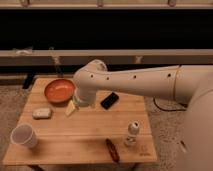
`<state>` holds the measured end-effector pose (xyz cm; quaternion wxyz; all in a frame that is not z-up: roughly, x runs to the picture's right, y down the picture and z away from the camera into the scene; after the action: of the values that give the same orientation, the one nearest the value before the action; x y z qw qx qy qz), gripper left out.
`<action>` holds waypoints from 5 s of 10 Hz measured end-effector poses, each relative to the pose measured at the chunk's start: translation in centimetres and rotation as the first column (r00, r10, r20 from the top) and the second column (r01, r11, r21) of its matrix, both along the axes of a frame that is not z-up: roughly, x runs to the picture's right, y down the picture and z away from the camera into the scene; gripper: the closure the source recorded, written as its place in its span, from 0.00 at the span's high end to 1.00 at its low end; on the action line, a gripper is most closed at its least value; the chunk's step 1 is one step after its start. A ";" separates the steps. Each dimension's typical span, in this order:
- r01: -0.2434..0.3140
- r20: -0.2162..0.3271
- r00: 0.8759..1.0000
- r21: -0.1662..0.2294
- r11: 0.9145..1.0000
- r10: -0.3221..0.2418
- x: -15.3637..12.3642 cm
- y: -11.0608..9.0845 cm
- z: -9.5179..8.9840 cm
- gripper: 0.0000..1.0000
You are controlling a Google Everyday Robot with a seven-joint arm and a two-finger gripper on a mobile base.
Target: Place the eraser in the ceramic cup
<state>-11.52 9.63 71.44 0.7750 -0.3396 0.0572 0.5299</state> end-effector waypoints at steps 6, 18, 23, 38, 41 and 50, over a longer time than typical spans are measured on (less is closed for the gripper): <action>-0.115 -0.278 0.956 -0.075 0.990 0.090 7.1 -4.2 14.4 0.80; -0.385 -0.566 0.756 0.020 0.923 0.328 15.0 -3.1 23.4 0.80; -0.383 -0.562 0.763 0.008 0.924 0.321 15.6 -2.8 25.5 0.64; -0.040 0.295 0.955 0.195 0.980 -0.020 -0.6 -7.1 7.8 0.00; 0.045 0.490 0.855 0.260 0.965 -0.172 -7.0 -4.8 2.2 0.00; 0.133 0.788 0.468 0.384 0.914 -0.399 -23.6 -2.1 -9.3 0.00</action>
<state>-35.07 7.55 62.10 0.8131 -0.4336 -0.3505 0.1673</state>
